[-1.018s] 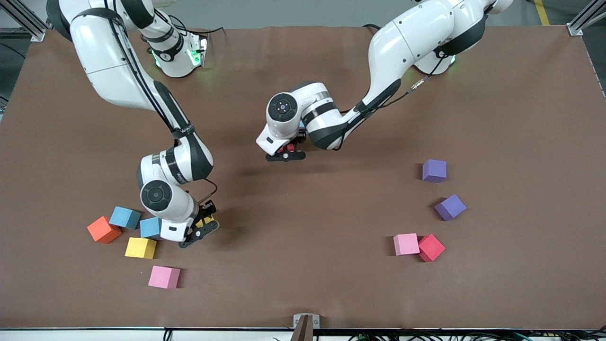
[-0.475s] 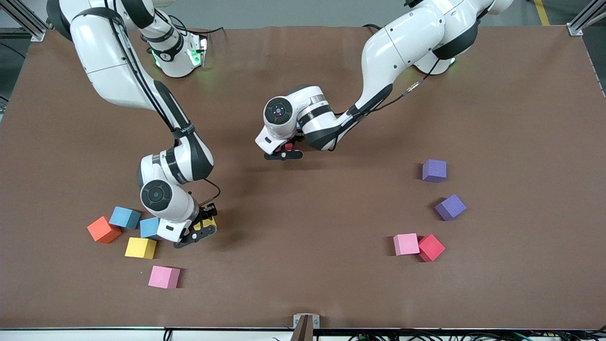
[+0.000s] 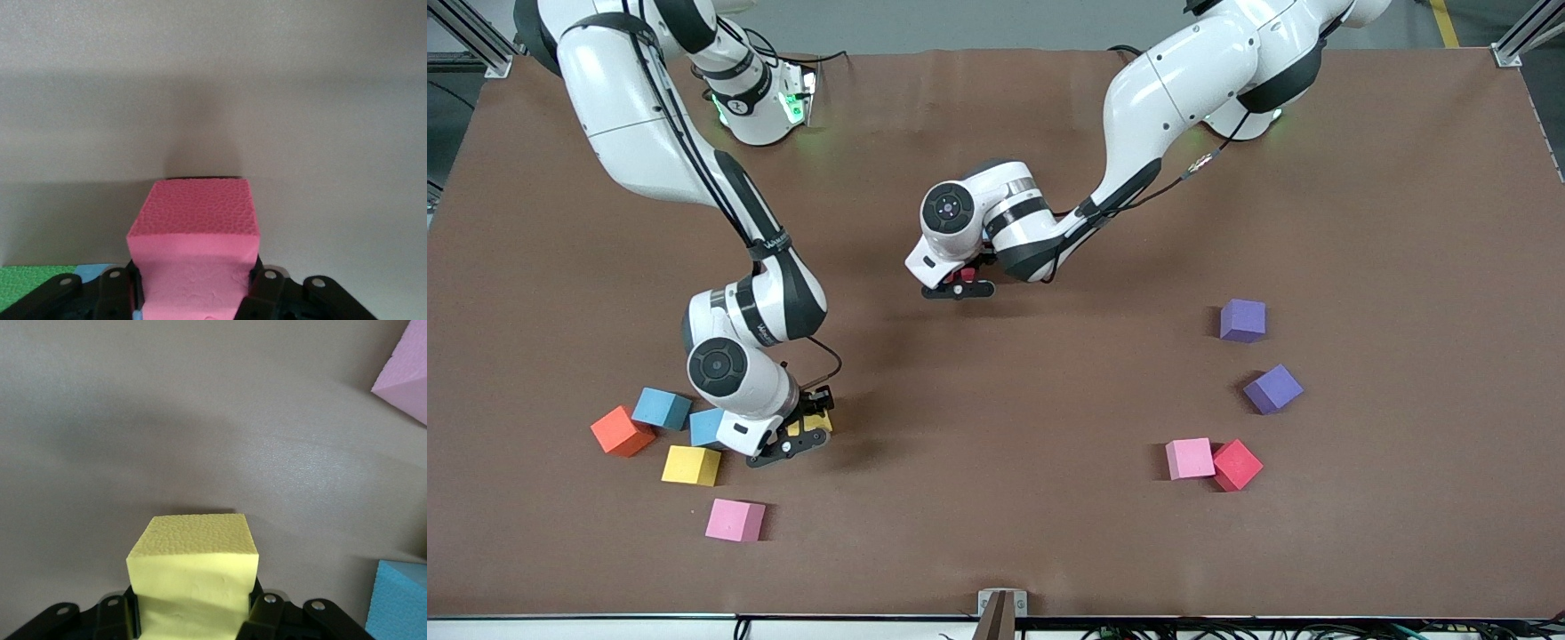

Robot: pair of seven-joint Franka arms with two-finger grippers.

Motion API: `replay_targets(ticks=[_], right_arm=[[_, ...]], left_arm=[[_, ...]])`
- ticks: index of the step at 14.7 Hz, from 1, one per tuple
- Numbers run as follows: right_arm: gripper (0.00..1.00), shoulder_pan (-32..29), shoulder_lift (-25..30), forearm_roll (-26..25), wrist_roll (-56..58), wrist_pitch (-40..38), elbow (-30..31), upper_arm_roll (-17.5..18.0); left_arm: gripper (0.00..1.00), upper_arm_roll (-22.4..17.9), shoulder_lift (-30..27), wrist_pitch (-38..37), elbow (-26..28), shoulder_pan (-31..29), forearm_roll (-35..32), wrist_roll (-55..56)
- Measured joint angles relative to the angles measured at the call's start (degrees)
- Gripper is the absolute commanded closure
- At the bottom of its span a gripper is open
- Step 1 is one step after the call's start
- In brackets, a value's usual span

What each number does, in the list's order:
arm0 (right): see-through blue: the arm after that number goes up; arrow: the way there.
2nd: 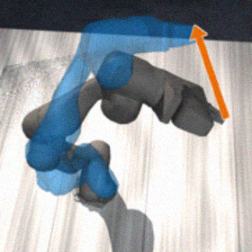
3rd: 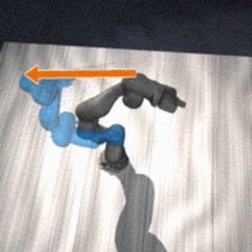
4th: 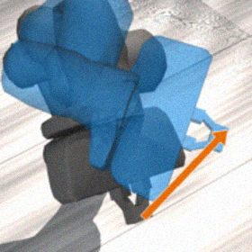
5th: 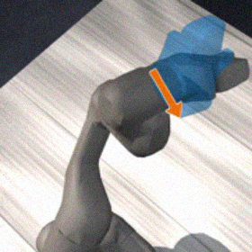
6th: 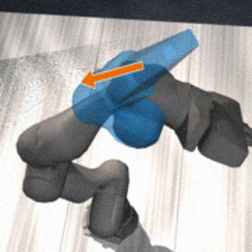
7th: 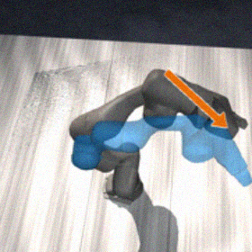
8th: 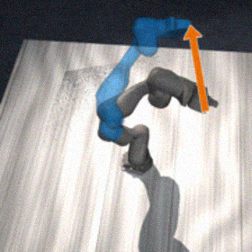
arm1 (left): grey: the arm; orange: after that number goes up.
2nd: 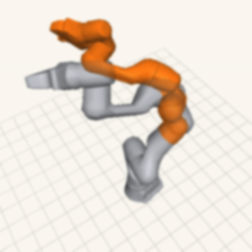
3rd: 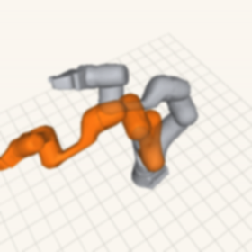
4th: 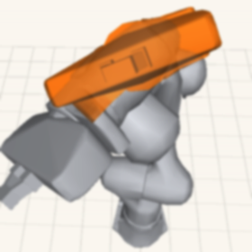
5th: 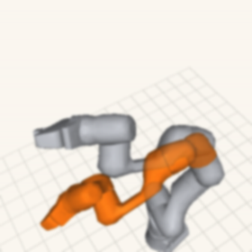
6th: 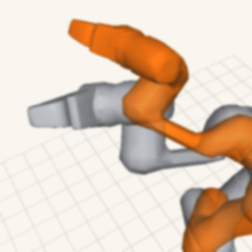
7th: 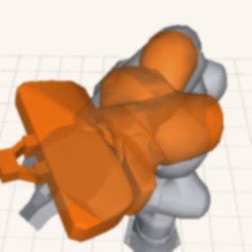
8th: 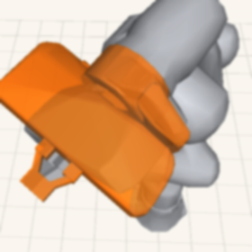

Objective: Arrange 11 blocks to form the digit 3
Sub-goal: 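Lower the red cube beside the pink cube and open the left gripper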

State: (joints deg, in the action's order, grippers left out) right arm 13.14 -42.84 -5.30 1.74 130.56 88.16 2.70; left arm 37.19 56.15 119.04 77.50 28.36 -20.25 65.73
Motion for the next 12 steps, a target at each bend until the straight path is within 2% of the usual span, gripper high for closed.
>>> replay_targets(ticks=[3, 4, 5, 6, 7, 12], right_arm=[[0.89, -0.07, 0.04, 0.01, -0.23, 0.00, -0.01, -0.08], [0.89, -0.16, 0.04, 0.02, -0.29, 0.00, -0.02, -0.11], [0.89, -0.29, 0.04, 0.03, -0.33, 0.00, -0.02, -0.15], [0.89, -0.44, 0.04, 0.04, -0.33, 0.00, -0.02, -0.17], [0.89, -0.56, 0.04, 0.05, -0.33, 0.00, -0.02, -0.19], [0.89, -0.63, 0.04, 0.60, -0.34, 0.00, -0.02, -0.19]], left_arm=[[0.67, -0.06, 0.36, 0.00, 0.00, 0.13, 0.00, 0.00], [0.57, -0.07, 0.48, 0.00, -0.01, 0.13, 0.00, 0.00], [0.36, -0.07, 0.50, 0.00, -0.06, 0.14, 0.00, -0.01], [0.04, -0.07, 0.51, 0.00, -0.08, 0.15, 0.00, -0.01], [0.00, -0.10, 0.51, 0.00, -0.08, 0.15, 0.00, -0.01], [0.00, -0.27, 0.56, 0.01, -0.26, 0.15, 0.00, -0.01]])
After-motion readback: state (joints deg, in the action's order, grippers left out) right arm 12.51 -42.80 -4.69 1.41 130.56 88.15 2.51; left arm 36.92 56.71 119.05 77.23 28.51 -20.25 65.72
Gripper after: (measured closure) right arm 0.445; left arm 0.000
